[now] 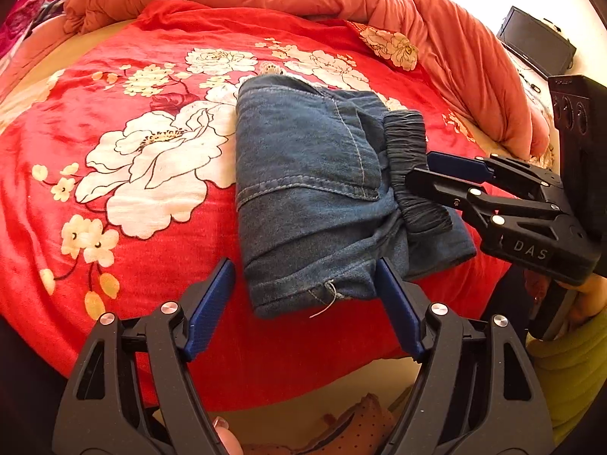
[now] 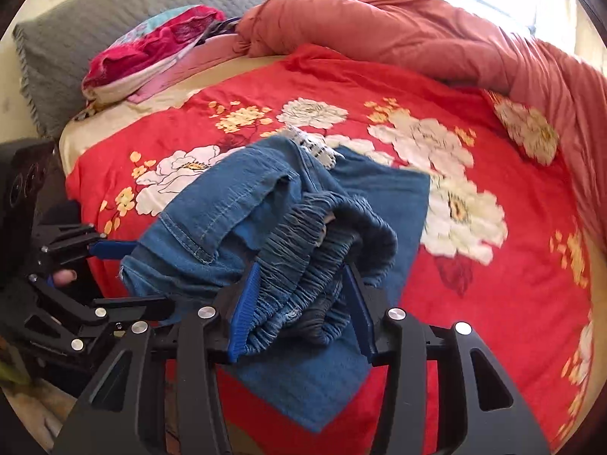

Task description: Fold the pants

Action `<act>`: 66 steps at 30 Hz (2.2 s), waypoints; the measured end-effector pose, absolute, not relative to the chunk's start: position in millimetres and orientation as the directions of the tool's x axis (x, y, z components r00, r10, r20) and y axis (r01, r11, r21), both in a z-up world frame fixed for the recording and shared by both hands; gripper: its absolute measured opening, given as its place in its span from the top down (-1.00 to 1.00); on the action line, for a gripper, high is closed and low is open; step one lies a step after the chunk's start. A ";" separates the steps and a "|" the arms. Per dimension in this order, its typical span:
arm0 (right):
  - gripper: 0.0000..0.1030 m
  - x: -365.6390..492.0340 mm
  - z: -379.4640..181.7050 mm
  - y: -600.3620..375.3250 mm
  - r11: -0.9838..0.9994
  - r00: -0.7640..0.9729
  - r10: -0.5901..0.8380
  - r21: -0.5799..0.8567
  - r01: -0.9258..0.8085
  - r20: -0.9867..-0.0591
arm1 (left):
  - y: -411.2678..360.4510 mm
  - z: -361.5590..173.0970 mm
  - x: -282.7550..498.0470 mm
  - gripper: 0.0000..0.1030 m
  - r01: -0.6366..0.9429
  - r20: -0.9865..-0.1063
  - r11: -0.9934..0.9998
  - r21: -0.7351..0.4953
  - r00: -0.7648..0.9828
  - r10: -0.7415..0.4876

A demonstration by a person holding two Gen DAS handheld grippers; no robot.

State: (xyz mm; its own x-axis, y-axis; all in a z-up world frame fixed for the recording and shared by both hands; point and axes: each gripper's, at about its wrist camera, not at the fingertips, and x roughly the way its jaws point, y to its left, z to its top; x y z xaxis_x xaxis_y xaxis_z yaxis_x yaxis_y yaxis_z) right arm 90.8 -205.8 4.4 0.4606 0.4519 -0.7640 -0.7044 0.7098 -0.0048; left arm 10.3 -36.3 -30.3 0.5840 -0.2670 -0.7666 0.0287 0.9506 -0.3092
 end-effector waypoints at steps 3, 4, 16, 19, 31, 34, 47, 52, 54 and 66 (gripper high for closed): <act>0.01 89.3 1.4 -212.6 0.731 0.470 0.449 0.010 -0.682 -0.760 | -36.8 -29.9 9.3 -0.33 0.030 -0.771 0.952 -0.303 0.580 -0.264; 0.01 88.5 0.6 -214.3 0.735 0.467 0.453 0.022 -0.677 -0.760 | -37.0 -29.7 8.9 -0.33 0.030 -0.772 0.953 -0.302 0.579 -0.263; -0.12 75.2 24.6 -222.5 0.746 0.489 0.498 0.066 -0.663 -0.716 | -42.9 -18.7 -0.5 -0.33 0.051 -0.763 0.953 -0.299 0.587 -0.271; -0.12 70.9 32.3 -224.6 0.746 0.499 0.509 0.070 -0.662 -0.702 | -43.1 -15.5 -3.1 -0.33 0.055 -0.760 0.953 -0.298 0.591 -0.271; -0.44 62.1 53.3 -237.6 0.770 0.553 0.523 0.083 -0.632 -0.648 | -36.8 9.3 -14.7 -0.40 0.069 -0.724 0.955 -0.290 0.637 -0.265; -0.50 65.5 53.7 -242.1 0.781 0.562 0.521 0.095 -0.617 -0.642 | -32.2 16.0 -13.3 -0.52 0.064 -0.711 0.959 -0.277 0.658 -0.249; -0.67 130.2 -2.5 -262.8 0.834 0.455 0.512 0.294 -0.467 -0.729 | 1.8 -6.2 61.5 -0.54 -0.012 -0.750 0.953 -0.302 0.620 -0.230; -0.68 152.1 -24.9 -257.2 0.789 0.351 0.585 0.412 -0.456 -0.731 | -2.8 -28.1 86.9 -0.54 0.004 -0.761 0.922 -0.386 0.563 -0.321; -0.66 156.3 -28.9 -256.6 0.769 0.332 0.614 0.446 -0.458 -0.717 | -7.2 -31.2 92.3 -0.51 0.020 -0.758 0.915 -0.402 0.554 -0.345; 0.21 152.8 28.8 -229.0 0.740 0.462 0.620 0.275 -0.615 -0.634 | -26.1 13.4 114.4 -0.06 0.088 -0.702 0.940 -0.330 0.643 -0.306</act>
